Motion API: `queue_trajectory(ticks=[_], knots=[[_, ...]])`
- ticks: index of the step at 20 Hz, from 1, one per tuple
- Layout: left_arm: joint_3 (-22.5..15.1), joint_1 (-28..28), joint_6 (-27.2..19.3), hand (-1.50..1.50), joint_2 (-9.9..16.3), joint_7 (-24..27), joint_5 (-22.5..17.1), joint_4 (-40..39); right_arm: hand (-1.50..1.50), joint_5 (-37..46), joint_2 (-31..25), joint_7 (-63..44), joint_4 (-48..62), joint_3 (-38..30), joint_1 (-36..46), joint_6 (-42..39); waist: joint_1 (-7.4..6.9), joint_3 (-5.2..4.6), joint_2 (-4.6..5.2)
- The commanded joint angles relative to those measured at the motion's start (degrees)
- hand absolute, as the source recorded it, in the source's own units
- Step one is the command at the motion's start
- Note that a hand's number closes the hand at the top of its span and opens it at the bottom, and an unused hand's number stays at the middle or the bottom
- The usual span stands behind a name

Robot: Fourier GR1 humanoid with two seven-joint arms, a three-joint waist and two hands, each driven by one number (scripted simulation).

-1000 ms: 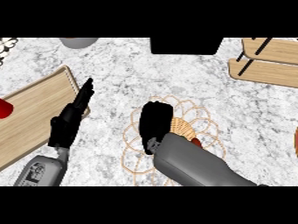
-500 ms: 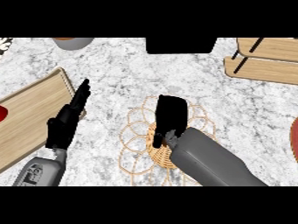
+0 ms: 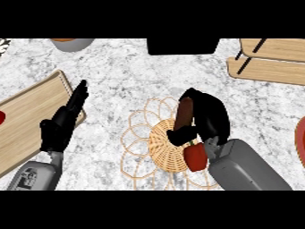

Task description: Pick the sweet potato from the placemat and place it in the tiered shelf

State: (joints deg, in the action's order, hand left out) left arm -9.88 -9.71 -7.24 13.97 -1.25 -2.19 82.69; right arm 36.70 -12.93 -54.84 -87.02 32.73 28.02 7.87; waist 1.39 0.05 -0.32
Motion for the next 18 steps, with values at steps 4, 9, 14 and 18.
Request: queue_trajectory(ticks=[4,9,14,18], knots=[[2.1,1.6,2.3,0.00,2.1,-0.1,-1.4,1.6,1.50,4.1,-1.2,-4.6,-20.0,-5.0,-3.6,5.4,-0.33,-0.06,-0.28],[0.6,-1.4,0.4,0.00,-0.9,-2.6,1.0,1.9,1.50,7.6,-2.2,-10.0,-28.4,-10.6,-1.2,-0.3,-0.86,-0.07,0.06],[0.2,0.7,0.8,0.00,-1.6,0.5,1.6,0.5,1.50,13.7,-4.1,-16.7,-30.6,-15.4,5.4,-7.7,-1.25,-0.13,0.08],[1.6,-1.3,1.1,0.00,-1.2,0.2,2.0,-1.3,1.50,14.3,-6.2,-15.7,-31.1,-21.2,9.6,-10.6,-1.37,-0.12,0.18]])
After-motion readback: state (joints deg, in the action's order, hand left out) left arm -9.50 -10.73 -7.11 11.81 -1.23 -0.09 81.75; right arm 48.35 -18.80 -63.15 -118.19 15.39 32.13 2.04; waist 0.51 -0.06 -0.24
